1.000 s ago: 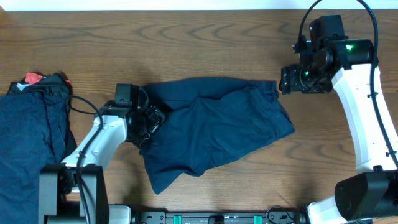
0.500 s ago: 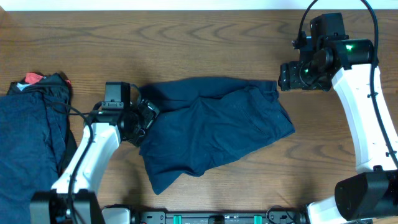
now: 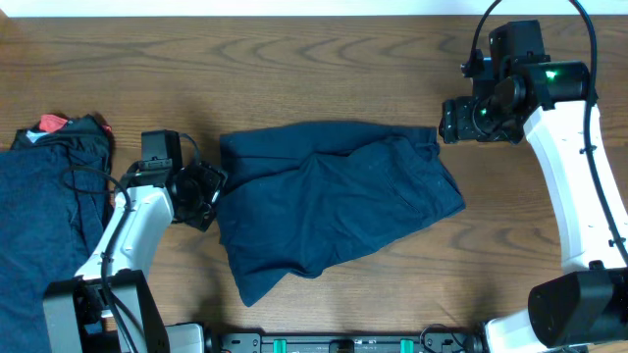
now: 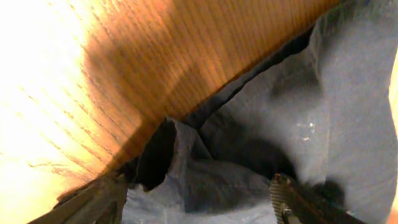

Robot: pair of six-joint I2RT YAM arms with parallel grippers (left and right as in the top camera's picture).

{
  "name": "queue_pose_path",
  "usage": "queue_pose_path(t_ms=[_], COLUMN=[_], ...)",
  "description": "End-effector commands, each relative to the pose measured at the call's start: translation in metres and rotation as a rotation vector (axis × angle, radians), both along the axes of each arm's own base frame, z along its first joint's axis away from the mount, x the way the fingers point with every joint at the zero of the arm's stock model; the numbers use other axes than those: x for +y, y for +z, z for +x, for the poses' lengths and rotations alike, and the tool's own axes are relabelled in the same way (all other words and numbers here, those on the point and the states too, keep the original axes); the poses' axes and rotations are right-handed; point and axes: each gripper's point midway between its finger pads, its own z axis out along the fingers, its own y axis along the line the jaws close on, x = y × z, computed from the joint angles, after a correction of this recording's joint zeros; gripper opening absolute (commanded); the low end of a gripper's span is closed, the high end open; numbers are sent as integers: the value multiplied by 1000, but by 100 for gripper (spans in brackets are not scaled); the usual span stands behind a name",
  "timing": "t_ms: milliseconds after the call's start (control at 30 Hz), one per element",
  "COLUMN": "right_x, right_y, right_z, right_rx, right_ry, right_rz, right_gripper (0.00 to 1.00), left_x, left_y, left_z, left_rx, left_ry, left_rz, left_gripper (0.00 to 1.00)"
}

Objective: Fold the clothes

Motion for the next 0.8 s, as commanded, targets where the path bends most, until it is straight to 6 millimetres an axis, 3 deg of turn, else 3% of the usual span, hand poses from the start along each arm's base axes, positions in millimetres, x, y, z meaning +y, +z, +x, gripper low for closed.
queue_pose_path(t_ms=[0,267,300,333,400,433,600,767], right_x=[3,3,3,3,3,3,3,3], right_y=[0,0,0,0,0,0,0,0], right_z=[-2,-2,-2,-2,-3,-3,-3,-1], right_rx=[-2,-1,-1,0,1,3,4,-3], right_ry=[22,21,21,21,22,21,21,25], right_rz=[-6,-6,-6,-6,-6,-6,-7,-10], right_gripper=[77,77,77,77,77,77,69,56], left_x=[2,-5,-8,-10,-12,-13,-15,-19], left_y=[2,-14,-15,-18,-24,-25,-24,-5], left_z=[4,1,2,2,1,1,2,6], left_rx=[-6,45,44,45,64,69,49,-21], left_ry=[2,-15,-29,-39,-42,-43,-81,-129], left_rz=[9,-28,-43,-52,-69,-75,-76,-71], left_gripper=[75,73,67,55,10,6,6,6])
